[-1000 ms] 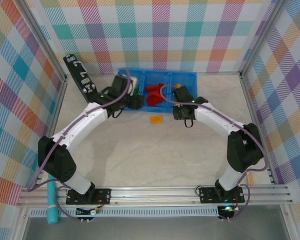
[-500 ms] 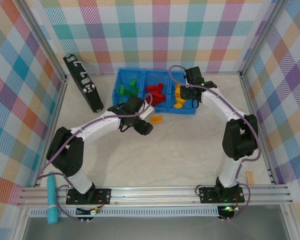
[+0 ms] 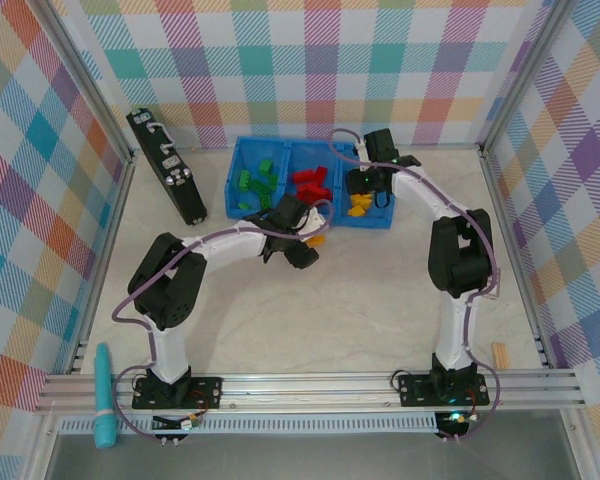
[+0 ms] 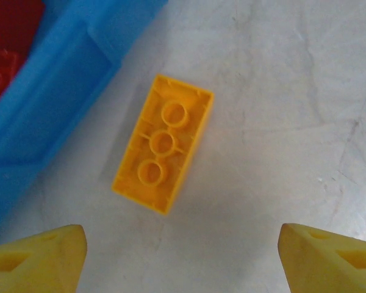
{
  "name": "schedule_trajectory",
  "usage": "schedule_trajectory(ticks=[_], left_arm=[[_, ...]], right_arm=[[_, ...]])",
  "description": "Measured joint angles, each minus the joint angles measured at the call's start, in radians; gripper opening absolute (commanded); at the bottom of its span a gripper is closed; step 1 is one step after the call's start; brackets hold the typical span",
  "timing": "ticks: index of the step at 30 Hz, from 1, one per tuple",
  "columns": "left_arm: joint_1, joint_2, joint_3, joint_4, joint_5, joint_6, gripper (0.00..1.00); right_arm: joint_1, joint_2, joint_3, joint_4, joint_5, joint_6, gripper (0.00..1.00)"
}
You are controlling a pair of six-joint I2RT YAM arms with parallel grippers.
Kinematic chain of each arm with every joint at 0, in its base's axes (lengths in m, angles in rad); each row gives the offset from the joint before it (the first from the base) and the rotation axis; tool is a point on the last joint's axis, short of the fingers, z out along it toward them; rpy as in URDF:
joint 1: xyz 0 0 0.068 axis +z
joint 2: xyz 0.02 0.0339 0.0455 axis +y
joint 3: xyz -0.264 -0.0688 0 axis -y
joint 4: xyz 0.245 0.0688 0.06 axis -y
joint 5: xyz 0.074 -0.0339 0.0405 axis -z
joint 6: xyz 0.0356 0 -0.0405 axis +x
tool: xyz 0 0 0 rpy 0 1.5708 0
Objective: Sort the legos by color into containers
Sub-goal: Place the lego in the container, then pick up the lego from the center of the table.
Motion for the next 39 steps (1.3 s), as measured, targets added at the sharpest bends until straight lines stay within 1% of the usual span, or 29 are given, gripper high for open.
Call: schedule_trajectory(ticks=[5, 16, 22, 25, 28, 35, 39], left_arm=[[0.0, 0.039, 0.022, 0.031, -0.018, 0.033, 0.82], [0.0, 0.168, 0.127, 0.045, -0.012, 0.074, 0.81], [-0.003, 0.211, 0.188, 0.013, 0.006, 0.073, 0.75], [-0.004, 0.238, 0.218, -0.014, 0.024, 0.071, 0.7], [-0.004, 0.245, 0.234, -0.04, 0.038, 0.068, 0.63], [-0.004, 0.255, 0.251, -0.087, 0.087, 0.032, 0.37], [-0.007, 0.255, 0.251, -0.092, 0.096, 0.002, 0.29]], right_arm=[[-0.005, 0.01, 0.006, 0.003, -0.012, -0.009, 0.54], [-0.012, 0.009, 0.006, 0.001, -0.006, -0.023, 0.58], [-0.012, -0.003, 0.006, -0.001, 0.009, -0.034, 0.59], [-0.013, -0.022, 0.006, -0.001, 0.013, -0.045, 0.6], [-0.016, -0.047, 0.004, -0.001, 0.02, -0.052, 0.6], [-0.029, -0.081, -0.029, 0.008, 0.031, -0.057, 0.6], [-0.037, -0.085, -0.058, 0.013, 0.037, -0.067, 0.6]])
